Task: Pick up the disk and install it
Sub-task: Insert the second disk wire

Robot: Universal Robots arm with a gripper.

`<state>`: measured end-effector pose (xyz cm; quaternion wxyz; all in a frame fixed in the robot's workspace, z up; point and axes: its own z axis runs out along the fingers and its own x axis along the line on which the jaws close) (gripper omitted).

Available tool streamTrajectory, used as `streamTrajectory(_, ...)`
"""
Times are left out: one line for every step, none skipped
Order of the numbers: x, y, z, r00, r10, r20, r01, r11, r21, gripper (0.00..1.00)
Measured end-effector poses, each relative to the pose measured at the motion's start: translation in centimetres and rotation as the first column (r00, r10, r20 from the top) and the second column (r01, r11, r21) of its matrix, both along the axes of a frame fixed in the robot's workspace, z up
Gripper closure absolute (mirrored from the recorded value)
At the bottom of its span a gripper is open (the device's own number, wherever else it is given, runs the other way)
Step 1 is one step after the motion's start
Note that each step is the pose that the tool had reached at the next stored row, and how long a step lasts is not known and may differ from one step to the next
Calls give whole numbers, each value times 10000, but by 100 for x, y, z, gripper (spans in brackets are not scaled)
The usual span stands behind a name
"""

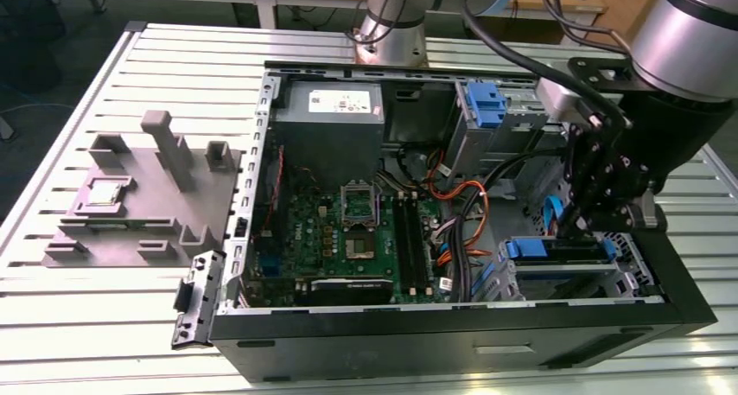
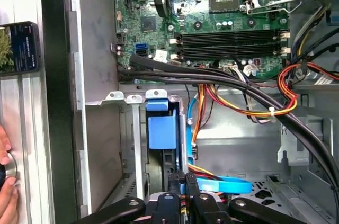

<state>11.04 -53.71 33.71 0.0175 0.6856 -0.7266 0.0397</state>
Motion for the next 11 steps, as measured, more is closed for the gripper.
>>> streamTrajectory(-3, -11, 0, 10000, 12, 10, -12, 10000, 9, 84)
streamTrajectory(-6, -21, 0, 10000, 28, 18, -28, 10000, 13, 84)
streamTrajectory(-7, -28, 0, 10000, 45, 23, -45, 10000, 15, 84)
streamTrajectory(-7, -30, 0, 10000, 55, 24, -55, 10000, 16, 84)
streamTrajectory(-8, -30, 0, 10000, 55, 25, -55, 10000, 16, 84)
streamTrajectory(-8, -30, 0, 10000, 60, 25, -60, 10000, 16, 84)
streamTrajectory(-8, -30, 0, 10000, 66, 25, -66, 10000, 15, 84)
streamTrajectory(-8, -30, 0, 10000, 67, 25, -67, 10000, 16, 84)
streamTrajectory(-8, -30, 0, 10000, 67, 25, -67, 10000, 16, 84)
streamTrajectory(-8, -30, 0, 10000, 69, 25, -69, 10000, 16, 84)
streamTrajectory(-8, -30, 0, 10000, 69, 25, -69, 10000, 16, 84)
